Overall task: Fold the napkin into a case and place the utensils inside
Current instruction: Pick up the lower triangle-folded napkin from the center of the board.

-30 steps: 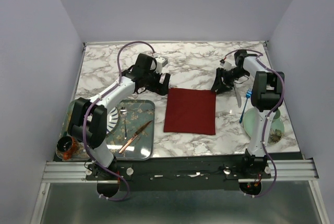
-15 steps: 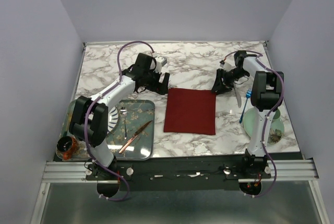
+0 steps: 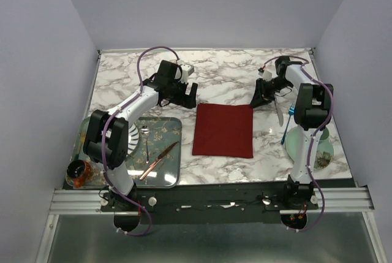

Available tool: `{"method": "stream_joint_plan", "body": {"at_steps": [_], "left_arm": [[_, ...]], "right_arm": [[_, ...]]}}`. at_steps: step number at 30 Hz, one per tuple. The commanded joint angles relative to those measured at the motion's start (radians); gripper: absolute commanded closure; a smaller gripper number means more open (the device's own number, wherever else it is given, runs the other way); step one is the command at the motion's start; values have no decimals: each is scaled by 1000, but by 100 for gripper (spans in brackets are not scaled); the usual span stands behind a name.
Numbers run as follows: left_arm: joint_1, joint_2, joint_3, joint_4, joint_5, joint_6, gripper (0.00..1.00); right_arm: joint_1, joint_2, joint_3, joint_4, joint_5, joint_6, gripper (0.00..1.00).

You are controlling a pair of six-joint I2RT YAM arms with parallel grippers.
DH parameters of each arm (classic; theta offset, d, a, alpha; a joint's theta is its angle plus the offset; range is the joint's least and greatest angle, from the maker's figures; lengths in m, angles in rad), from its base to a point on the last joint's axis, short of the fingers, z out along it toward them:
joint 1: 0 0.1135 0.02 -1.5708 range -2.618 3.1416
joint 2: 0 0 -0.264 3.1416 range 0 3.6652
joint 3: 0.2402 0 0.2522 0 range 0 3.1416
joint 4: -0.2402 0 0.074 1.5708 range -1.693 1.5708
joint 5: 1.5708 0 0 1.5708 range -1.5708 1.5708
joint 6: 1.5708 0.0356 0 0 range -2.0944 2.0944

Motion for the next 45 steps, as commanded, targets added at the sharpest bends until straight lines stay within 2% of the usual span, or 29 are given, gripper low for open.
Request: {"method": "stream_joint_plan", "body": {"at_steps": [1,4,5,8,21,26,27,30,31,32,33,37,40,45], "left_arm": [[14,22,38,-18,13,2,1],[17,25,46,-22,14,5,1],[17,24,46,-22,14,8,1],[20,20,46,-25,16,11,1],[32,-1,17,-15,25,8,1],[38,-3,9,-10,28,8,1],[40,-4,7,-10,29,8,1],[43,-9,4,-10,28,14,1],[44,-7,3,-10,31,14,1],[44,-10,3,-10,31,14,1],[46,-9,0,-10,32,14,1],[48,-10,-2,-4,42,8,1],[49,-10,0,-2,43,8,1],[51,-12,3,-4,40,8,1]], "right_arm": [[8,32,34,-39,9,-29,65],[11,23,14,-35,26,-20,39],[13,18,10,-32,29,-17,35],[19,14,-4,-29,49,-11,33],[88,-23,-19,-1,195,31,46],[86,-26,-24,2,196,31,62],[86,-28,-27,2,192,29,63],[86,-41,-29,-12,134,11,61],[86,-44,-32,-15,103,5,57],[86,-49,-32,-16,92,-1,50],[86,-51,-32,-16,86,-2,49],[83,-46,-16,-15,92,6,50],[80,-37,-1,-6,123,20,45],[79,-18,14,-4,117,15,51]]}}
